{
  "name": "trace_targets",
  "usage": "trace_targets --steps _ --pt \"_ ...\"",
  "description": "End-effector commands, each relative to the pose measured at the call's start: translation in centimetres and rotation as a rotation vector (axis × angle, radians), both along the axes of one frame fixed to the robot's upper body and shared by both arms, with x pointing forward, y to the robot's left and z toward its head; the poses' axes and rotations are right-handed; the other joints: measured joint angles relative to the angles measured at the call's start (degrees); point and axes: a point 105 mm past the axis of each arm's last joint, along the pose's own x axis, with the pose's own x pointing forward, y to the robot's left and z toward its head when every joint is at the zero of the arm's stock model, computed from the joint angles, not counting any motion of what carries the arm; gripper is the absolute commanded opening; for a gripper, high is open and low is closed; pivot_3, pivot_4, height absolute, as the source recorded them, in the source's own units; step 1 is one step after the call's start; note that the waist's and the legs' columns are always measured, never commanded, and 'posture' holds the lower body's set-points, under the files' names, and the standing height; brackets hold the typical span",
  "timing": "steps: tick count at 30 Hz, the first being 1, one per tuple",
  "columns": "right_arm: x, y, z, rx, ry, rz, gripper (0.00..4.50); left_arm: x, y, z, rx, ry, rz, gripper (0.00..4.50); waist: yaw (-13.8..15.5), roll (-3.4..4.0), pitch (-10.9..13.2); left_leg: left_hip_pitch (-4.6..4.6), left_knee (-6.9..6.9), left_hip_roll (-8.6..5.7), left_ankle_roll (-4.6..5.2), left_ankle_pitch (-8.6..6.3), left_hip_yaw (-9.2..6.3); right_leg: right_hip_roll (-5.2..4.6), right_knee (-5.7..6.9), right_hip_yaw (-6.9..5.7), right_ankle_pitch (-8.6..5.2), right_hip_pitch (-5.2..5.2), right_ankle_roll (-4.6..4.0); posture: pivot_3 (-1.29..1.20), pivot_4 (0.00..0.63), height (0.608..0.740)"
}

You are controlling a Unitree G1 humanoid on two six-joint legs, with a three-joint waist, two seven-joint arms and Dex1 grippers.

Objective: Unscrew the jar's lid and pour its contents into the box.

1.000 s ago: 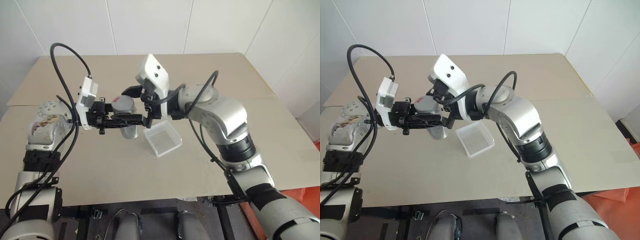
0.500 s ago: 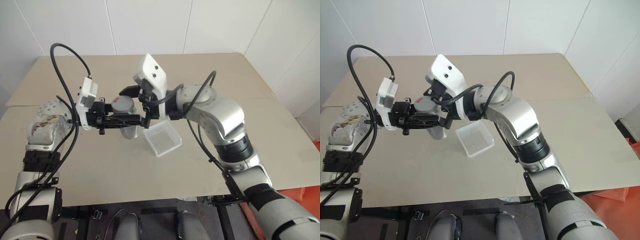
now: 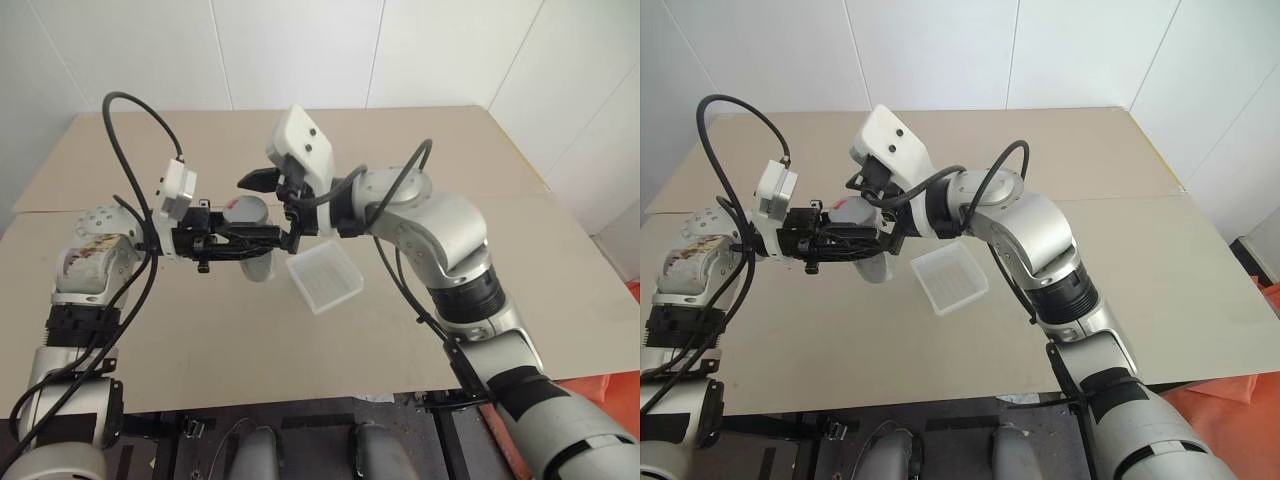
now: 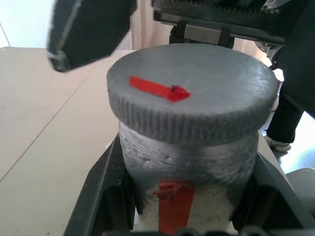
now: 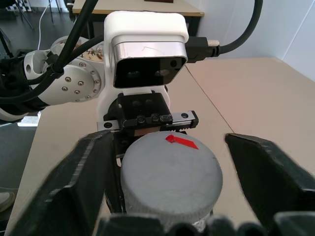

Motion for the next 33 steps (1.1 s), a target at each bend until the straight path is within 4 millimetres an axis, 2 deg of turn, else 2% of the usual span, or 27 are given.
trace_targets --steps 1,3,8,16,19,25,33 --pt "-0.4 -0.2 1.8 0.038 -0.053 0.013 2.79 -0.4 0.1 1.5 -0.007 -0.065 -0.005 1.98 0.0 0.00 0.0 0.00 0.00 0.00 0.00 0.00 0.00 0.00 0.00 0.00 0.00 0.00 0.00 0.00 0.150 0.740" --pt "-0.3 -0.2 1.6 0.034 -0.047 0.012 2.34 -0.4 0.1 1.5 -0.006 -0.065 -0.004 1.98 0.0 0.00 0.0 0.00 -0.01 0.02 0.00 0.00 -0.01 0.02 0.00 0.00 0.00 -0.01 0.00 0.00 0.150 0.740" --pt "-0.2 -0.1 1.6 0.035 -0.048 0.012 0.70 -0.4 0.2 1.5 -0.005 -0.067 0.000 1.98 0.0 0.00 0.0 0.00 0.00 0.01 0.00 0.00 -0.01 0.01 0.00 0.00 0.00 -0.01 0.00 0.00 0.150 0.740" --pt "-0.3 -0.3 1.8 0.039 -0.054 0.025 0.70 -0.4 0.4 1.6 -0.003 -0.073 0.001 1.98 0.0 0.00 0.0 0.00 0.00 0.01 0.00 0.00 0.00 0.01 0.00 0.00 0.00 -0.01 0.00 0.00 0.150 0.740" --pt "-0.5 -0.4 2.0 0.046 -0.051 0.031 1.26 -0.4 0.5 1.6 -0.001 -0.074 0.002 1.98 0.0 0.00 0.0 0.00 -0.01 0.01 0.00 0.00 0.00 0.01 0.00 0.00 0.00 -0.01 0.00 0.00 0.150 0.740" --pt "-0.4 -0.9 2.9 0.070 -0.057 0.021 3.31 -0.2 0.5 1.5 0.000 -0.075 0.002 1.98 0.0 0.00 0.0 0.00 0.00 0.01 0.00 0.00 0.00 0.00 0.00 0.00 0.00 -0.01 0.00 0.00 0.150 0.740" --pt "-0.8 -0.7 2.0 0.036 -0.050 0.046 3.31 -0.2 0.4 1.5 -0.001 -0.075 0.000 1.98 0.0 0.00 0.0 0.00 -0.01 0.01 0.00 0.00 0.00 0.00 0.00 0.00 0.00 -0.01 0.00 0.00 0.150 0.740"
